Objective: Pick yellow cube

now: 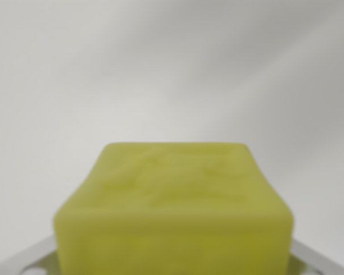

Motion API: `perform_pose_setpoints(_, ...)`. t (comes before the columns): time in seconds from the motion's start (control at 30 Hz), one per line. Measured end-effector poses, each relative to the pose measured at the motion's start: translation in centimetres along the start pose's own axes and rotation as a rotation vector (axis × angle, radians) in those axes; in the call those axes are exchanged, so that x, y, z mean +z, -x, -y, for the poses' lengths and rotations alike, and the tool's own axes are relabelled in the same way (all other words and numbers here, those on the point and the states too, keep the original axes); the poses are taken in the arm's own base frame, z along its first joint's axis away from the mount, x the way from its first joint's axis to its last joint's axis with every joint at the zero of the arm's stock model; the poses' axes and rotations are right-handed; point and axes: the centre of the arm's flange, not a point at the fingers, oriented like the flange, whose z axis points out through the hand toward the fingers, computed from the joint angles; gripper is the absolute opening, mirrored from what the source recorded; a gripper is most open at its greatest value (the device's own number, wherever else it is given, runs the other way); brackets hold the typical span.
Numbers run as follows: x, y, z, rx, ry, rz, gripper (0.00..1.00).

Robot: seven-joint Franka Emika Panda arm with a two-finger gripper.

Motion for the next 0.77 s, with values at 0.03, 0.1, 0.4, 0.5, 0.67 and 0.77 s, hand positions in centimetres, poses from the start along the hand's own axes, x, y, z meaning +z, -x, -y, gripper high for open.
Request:
perform_pose_setpoints(0.03, -0.2, 0.0, 0.0, 0.000, 0.000, 0.000, 0.00)
perform_pose_setpoints(0.1, -0.5, 0.0, 0.0, 0.000, 0.000, 0.000, 0.00)
perform_pose_setpoints(0.4, -2.0, 0.0, 0.0, 0.000, 0.000, 0.000, 0.00)
perform_pose_setpoints(0.5, -2.4, 0.0, 0.0, 0.000, 0.000, 0.000, 0.00)
perform_pose_setpoints(0.67, -2.6, 0.0, 0.0, 0.000, 0.000, 0.000, 0.00)
perform_pose_setpoints(0.77, -2.6, 0.0, 0.0, 0.000, 0.000, 0.000, 0.00)
